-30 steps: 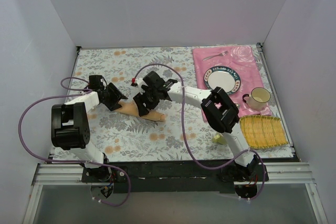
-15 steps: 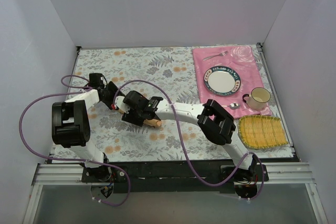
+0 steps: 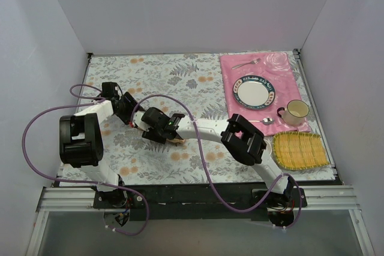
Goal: Fold the napkin, place the utensils inside, and roll it up
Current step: Roll the napkin with the utensil
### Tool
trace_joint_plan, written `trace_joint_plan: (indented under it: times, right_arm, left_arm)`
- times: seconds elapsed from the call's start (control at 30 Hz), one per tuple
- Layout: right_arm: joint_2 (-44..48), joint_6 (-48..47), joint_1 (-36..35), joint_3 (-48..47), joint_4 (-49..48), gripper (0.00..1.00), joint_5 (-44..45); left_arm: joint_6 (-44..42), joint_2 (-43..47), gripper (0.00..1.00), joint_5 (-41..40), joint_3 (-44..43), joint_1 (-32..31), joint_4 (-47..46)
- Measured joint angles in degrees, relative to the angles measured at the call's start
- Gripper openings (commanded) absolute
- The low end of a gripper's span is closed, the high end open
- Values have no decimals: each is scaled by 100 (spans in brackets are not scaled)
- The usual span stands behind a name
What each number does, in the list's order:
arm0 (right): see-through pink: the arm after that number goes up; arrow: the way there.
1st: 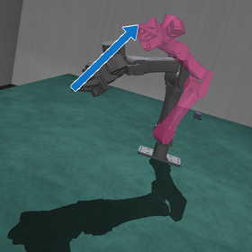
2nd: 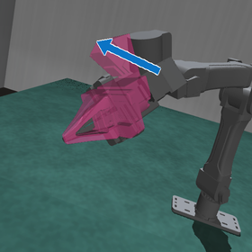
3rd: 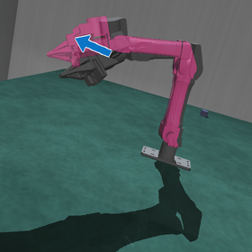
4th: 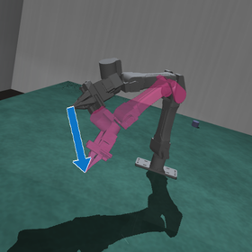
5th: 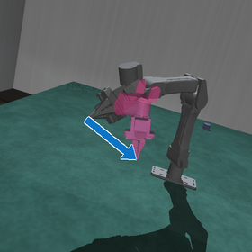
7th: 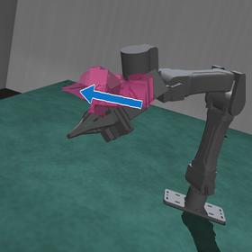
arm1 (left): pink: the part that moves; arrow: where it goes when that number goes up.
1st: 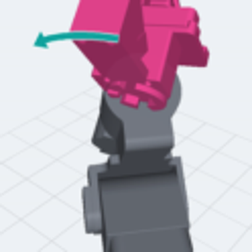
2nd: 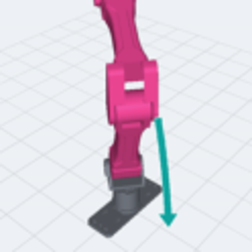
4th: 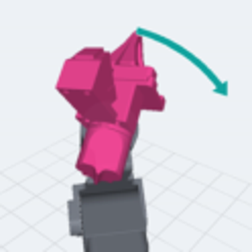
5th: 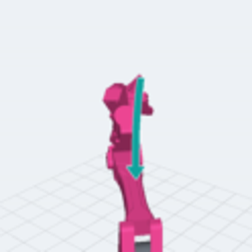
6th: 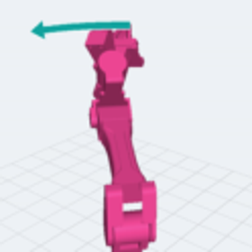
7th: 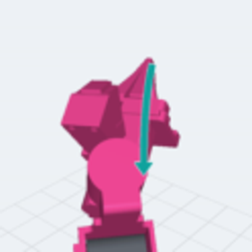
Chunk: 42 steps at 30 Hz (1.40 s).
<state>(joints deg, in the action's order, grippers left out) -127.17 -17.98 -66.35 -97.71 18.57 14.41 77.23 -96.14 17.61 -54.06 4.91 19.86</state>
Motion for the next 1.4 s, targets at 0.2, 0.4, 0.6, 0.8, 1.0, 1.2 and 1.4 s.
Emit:
trace_joint_plan:
  times: [0.2,0.4,0.6,0.8,1.0,1.2,1.4]
  right_arm:
    - [-33,566,120,0,-20,35,-422]
    - [-35,1460,455,0,-79,28,-1207]
    - [-33,2542,942,232,-595,27,-2485]
    - [-28,3941,1556,1069,-1974,28,-4153]
    - [-76,5034,1912,1665,-2979,29,-5219]
    - [-238,5978,2044,2094,-3969,33,-5949]
    - [-361,6647,2135,2334,-4736,42,-6282]
  left_arm:
    - [-39,26,66,-136,-98,-31,114]
    - [-33,479,69,-798,-186,-236,391]
    - [-9,1152,66,-1311,-411,-323,601]
    - [79,1427,63,-922,-358,-352,605]
    - [286,1335,61,-98,164,-695,293]
    - [417,927,61,201,221,-763,-33]
    - [417,544,61,190,223,-763,-275]
